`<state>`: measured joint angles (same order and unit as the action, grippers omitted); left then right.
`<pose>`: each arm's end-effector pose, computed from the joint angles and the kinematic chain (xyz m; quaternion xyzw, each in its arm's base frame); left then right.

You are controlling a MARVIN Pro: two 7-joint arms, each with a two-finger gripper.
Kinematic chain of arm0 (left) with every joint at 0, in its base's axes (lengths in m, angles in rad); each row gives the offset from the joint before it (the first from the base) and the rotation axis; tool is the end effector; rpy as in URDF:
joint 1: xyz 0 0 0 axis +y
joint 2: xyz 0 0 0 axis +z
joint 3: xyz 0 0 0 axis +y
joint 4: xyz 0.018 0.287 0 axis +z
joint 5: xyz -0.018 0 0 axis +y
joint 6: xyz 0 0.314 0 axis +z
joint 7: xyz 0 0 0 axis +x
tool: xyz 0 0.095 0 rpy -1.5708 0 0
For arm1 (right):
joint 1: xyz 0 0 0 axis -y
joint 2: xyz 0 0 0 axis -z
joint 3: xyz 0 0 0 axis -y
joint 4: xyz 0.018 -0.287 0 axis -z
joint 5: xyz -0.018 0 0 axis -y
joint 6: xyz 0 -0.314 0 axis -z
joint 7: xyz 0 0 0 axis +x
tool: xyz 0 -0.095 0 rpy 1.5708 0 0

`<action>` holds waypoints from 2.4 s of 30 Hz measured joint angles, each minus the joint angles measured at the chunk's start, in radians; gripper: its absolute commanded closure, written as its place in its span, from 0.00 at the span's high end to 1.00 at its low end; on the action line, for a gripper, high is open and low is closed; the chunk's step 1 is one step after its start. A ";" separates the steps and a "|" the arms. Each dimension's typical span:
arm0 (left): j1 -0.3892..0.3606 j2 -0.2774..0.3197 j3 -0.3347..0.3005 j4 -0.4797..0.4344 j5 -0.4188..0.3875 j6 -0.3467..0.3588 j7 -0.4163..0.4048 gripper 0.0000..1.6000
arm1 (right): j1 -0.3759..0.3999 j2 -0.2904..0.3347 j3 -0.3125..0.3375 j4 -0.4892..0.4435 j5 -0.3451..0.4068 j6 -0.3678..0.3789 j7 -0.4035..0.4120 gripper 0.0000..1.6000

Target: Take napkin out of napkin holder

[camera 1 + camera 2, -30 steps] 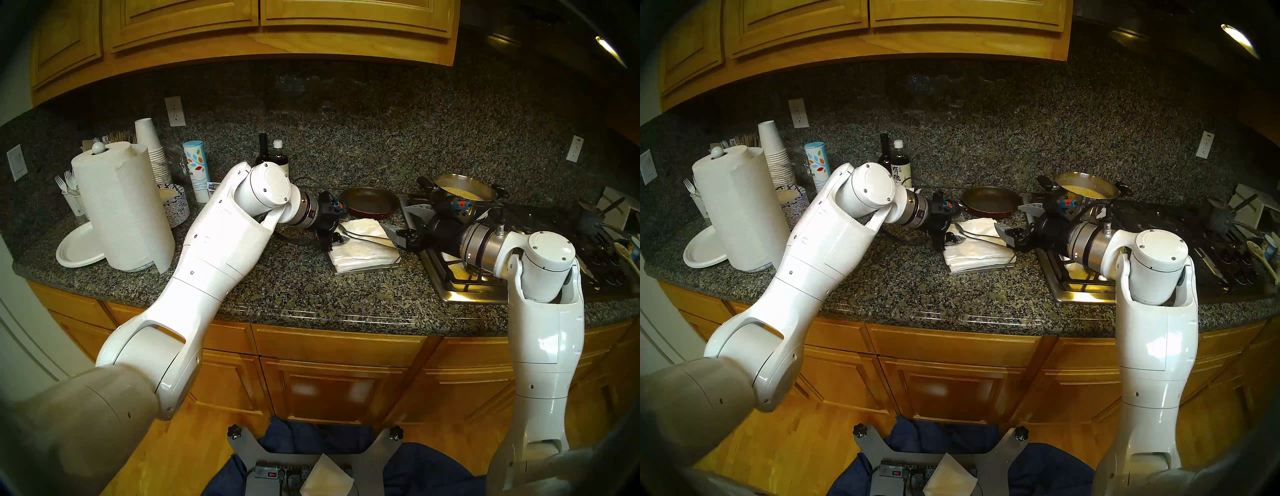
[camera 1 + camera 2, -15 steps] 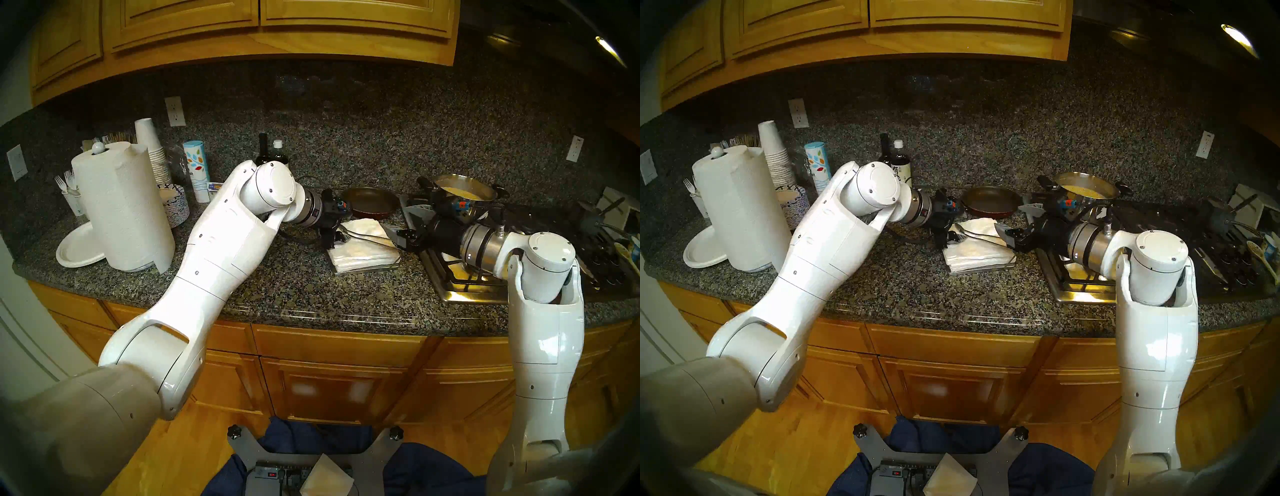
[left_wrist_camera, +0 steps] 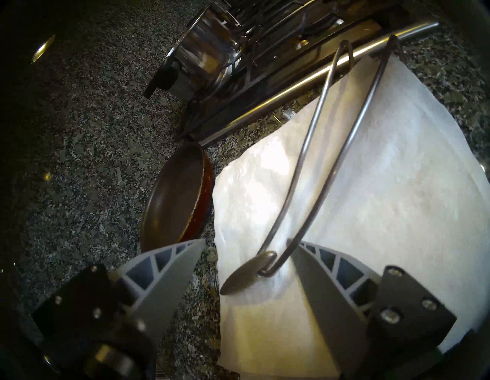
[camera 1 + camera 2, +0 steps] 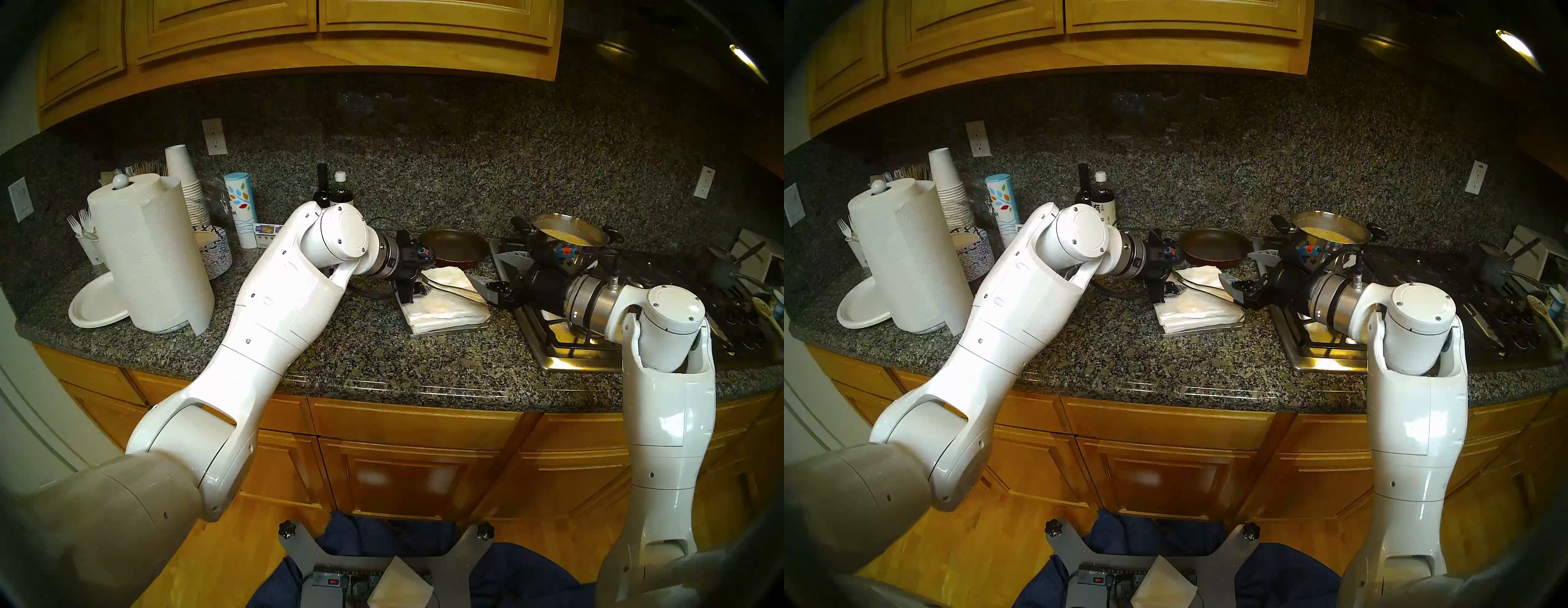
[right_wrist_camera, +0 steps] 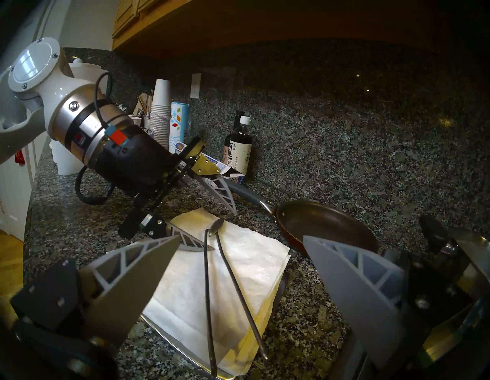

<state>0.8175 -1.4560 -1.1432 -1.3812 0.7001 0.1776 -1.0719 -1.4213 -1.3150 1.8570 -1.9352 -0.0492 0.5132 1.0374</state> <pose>0.5270 -0.1501 -0.1244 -0.5432 0.6866 -0.4816 0.0396 0.3988 -0.0768 -0.1316 -0.6936 -0.3199 -0.6264 0.1554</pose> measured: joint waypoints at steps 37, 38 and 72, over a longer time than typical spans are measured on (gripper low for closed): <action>0.017 -0.080 -0.066 -0.055 -0.062 0.014 0.060 0.84 | -0.003 0.004 0.068 -0.012 0.009 -0.016 -0.019 1.00; 0.017 -0.081 -0.066 -0.057 -0.063 0.014 0.060 0.84 | -0.003 0.005 0.073 -0.014 0.009 -0.016 -0.020 1.00; 0.020 -0.183 -0.041 -0.080 -0.108 0.028 0.060 0.86 | -0.003 0.006 0.265 -0.081 0.046 -0.022 -0.054 1.00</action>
<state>0.8379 -1.6386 -1.1840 -1.4614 0.5917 0.2060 -1.0117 -1.4246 -1.3093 2.1220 -2.0159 -0.0028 0.4913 0.9836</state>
